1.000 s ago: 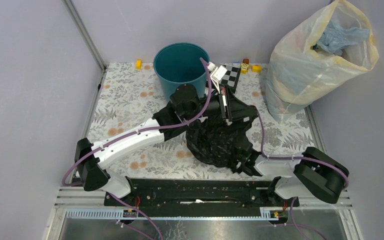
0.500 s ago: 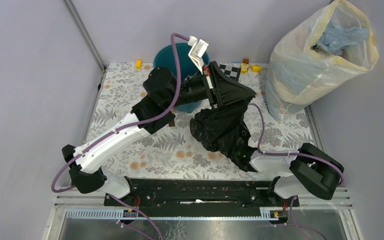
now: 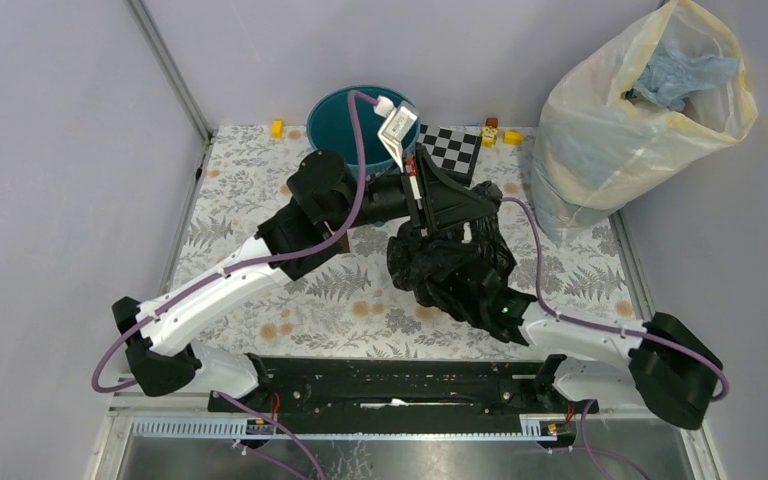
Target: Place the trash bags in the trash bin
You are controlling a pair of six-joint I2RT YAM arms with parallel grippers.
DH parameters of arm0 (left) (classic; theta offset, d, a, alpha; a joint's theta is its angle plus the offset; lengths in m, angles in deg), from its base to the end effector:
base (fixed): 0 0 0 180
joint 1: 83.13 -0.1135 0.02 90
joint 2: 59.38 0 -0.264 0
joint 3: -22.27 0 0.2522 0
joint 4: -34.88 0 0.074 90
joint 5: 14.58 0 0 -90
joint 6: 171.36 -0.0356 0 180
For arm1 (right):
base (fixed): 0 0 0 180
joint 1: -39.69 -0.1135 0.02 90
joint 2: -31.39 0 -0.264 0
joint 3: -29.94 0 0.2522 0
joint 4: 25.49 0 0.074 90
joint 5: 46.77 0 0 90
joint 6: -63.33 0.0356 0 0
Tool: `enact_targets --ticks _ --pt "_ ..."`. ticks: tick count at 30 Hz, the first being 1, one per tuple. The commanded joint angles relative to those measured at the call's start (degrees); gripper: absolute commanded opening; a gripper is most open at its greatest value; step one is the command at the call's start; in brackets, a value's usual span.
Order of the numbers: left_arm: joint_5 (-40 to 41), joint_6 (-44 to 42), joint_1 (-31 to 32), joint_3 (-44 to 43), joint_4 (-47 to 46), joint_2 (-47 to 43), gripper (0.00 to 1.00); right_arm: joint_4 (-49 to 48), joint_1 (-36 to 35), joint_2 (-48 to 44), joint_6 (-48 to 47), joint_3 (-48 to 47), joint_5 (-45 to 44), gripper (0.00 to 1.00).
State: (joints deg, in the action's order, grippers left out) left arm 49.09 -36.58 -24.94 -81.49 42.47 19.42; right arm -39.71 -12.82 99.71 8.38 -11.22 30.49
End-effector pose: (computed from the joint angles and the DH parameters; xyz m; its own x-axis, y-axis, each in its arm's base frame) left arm 0.1439 -0.2619 0.5105 -0.5820 -0.2595 -0.7707 0.8098 -0.0987 -0.5783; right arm 0.1601 0.1958 0.2194 -0.4809 0.2934 -0.8262 -0.4482 0.7276 0.5193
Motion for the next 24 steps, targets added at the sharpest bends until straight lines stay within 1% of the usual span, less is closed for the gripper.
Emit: enact_targets --ticks 1,3,5,9,10,11,12,14,16,18,19,21,24 --pt "4.00 -4.73 -1.43 3.31 2.67 -3.51 0.00 4.67 -0.31 -4.49 -4.88 -3.20 4.35 0.03" --pt "5.02 -5.67 -2.61 4.38 4.03 -4.40 0.00 7.11 -0.31 -5.67 -5.42 -3.88 4.64 0.08" --pt "5.07 -6.18 -3.74 5.25 5.08 -4.91 0.00 8.03 -0.27 -7.01 -5.85 -4.01 5.10 0.18" --pt "4.73 -6.59 -4.88 7.08 5.82 -5.07 0.00 7.80 -0.30 -9.37 -5.71 -3.36 6.23 0.28" --pt "4.73 -6.72 -4.97 7.40 5.82 -5.21 0.00 7.93 -0.31 -9.75 -5.63 -3.32 5.97 0.34" --pt "4.96 -6.84 -5.28 7.69 5.89 -5.57 0.00 8.48 -0.31 -9.90 -5.55 -3.37 5.15 0.48" --pt "5.35 -7.08 -5.60 7.85 5.95 -6.07 0.00 9.67 -0.31 -9.96 -5.19 -3.63 3.40 0.51" --pt "6.53 -8.08 -6.33 7.74 6.83 -7.33 0.00 12.98 -0.31 -9.93 -4.02 -3.99 -1.41 0.51" --pt "8.96 -9.93 -7.40 6.62 10.42 -8.54 0.00 15.89 -0.20 -10.32 -2.34 -3.78 -5.73 0.54" --pt "12.35 -12.51 -8.32 5.68 14.58 -9.83 0.00 18.48 -0.22 -11.15 0.66 -3.65 -9.92 0.69" --pt "14.46 -13.65 -8.53 5.78 16.28 -10.56 0.00 19.16 -0.20 -11.84 1.85 -3.50 -11.29 0.71" --pt "17.90 -15.33 -8.79 7.11 18.44 -12.15 0.00 19.57 -0.22 -13.63 3.50 -3.37 -11.92 0.72" --pt "19.85 -16.58 -9.28 9.84 19.39 -13.92 0.00 19.64 -0.20 -16.55 4.30 -4.49 -11.00 0.73"
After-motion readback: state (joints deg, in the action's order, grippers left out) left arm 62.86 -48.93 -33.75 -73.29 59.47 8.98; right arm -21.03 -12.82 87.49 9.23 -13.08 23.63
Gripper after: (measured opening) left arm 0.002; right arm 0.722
